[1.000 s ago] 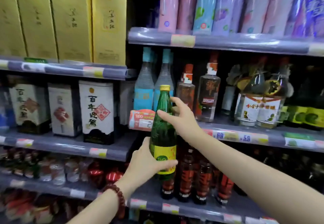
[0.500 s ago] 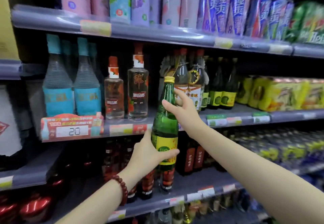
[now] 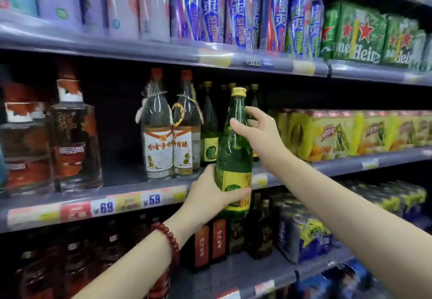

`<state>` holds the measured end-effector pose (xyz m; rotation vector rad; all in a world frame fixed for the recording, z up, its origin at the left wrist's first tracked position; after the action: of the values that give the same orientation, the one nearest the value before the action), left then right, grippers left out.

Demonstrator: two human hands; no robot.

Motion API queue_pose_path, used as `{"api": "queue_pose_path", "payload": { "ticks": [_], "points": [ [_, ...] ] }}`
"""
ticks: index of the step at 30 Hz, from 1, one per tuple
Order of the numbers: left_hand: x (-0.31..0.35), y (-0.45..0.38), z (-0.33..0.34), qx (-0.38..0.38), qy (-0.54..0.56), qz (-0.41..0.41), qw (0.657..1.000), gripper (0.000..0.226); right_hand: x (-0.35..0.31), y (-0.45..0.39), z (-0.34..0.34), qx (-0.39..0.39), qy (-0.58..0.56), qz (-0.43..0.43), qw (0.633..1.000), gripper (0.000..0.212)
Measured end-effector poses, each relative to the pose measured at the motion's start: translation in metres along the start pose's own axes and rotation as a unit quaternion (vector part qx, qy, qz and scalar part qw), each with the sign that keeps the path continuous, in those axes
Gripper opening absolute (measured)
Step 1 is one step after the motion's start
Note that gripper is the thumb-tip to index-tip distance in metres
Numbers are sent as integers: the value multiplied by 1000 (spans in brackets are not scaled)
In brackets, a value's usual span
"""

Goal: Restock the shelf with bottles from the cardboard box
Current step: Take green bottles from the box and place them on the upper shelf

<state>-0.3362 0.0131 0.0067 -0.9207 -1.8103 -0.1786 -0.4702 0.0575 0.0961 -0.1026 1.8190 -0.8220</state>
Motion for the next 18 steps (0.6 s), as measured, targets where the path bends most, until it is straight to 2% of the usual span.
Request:
{"api": "queue_pose_path", "payload": {
  "ticks": [6, 13, 18],
  "points": [
    [35, -53, 26, 73, -65, 40, 994, 77, 6, -41, -56, -8, -54, -80, 995, 26],
    [43, -85, 33, 176, -116, 52, 976, 79, 13, -62, -66, -35, -72, -161, 984, 39],
    [36, -93, 28, 242, -159, 10, 957, 88, 23, -70, -57, -65, -62, -189, 978, 40]
  ]
}}
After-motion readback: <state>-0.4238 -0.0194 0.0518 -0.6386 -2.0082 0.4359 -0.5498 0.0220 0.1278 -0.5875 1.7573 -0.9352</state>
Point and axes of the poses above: each hand's wrist, its own y-axis away from the middle knuckle, its own z-axis out of the palm, x = y × z, the point moved 1 cm from there along -y, towards the middle knuckle, and after that the axes turned 6 degrees about -x, right-handed, at the moved point
